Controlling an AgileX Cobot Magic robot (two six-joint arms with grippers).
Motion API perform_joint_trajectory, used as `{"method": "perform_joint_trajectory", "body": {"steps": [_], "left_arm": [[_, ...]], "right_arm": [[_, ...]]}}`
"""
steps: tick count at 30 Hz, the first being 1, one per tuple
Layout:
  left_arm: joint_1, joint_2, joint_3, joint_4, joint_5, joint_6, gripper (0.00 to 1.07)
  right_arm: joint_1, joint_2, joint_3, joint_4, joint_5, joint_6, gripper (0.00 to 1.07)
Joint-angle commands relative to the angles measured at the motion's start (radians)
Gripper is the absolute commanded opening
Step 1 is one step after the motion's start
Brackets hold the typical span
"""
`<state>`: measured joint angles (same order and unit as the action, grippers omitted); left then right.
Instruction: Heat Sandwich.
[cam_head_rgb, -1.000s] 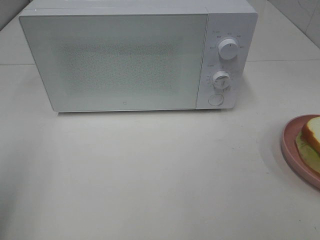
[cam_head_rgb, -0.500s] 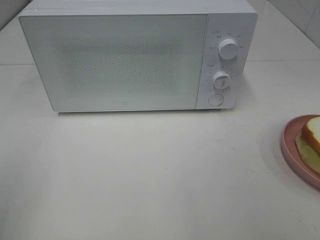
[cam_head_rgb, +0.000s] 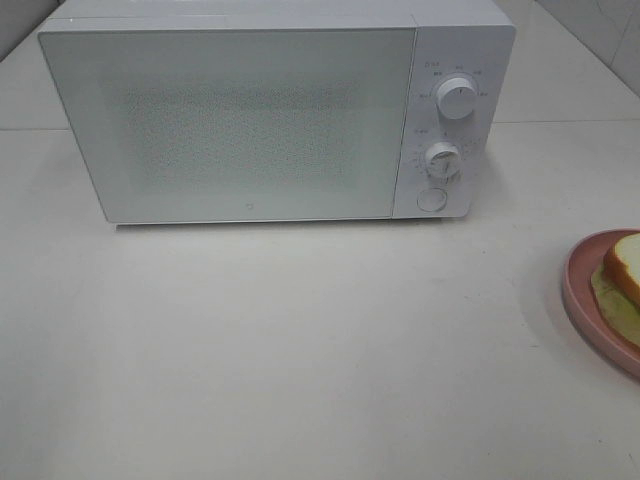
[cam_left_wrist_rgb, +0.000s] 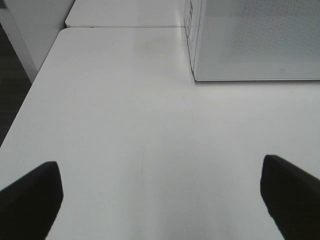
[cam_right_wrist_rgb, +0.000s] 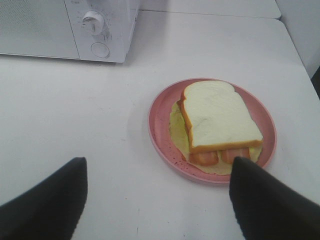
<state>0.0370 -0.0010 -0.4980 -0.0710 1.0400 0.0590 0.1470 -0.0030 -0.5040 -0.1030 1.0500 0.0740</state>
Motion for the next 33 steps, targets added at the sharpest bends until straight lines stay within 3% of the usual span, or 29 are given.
{"method": "perform_joint_trajectory", "body": {"steps": [1, 33], "left_arm": [[0.002, -0.031, 0.002, -0.002, -0.004, -0.001, 1.01], [0.001, -0.032, 0.002, -0.002, -0.004, -0.001, 1.01]], "right_arm": [[-0.008, -0.026, 0.001, -0.005, -0.01, -0.012, 0.76], [-0.008, -0.025, 0.001, -0.005, -0.01, -0.012, 0.76]]}}
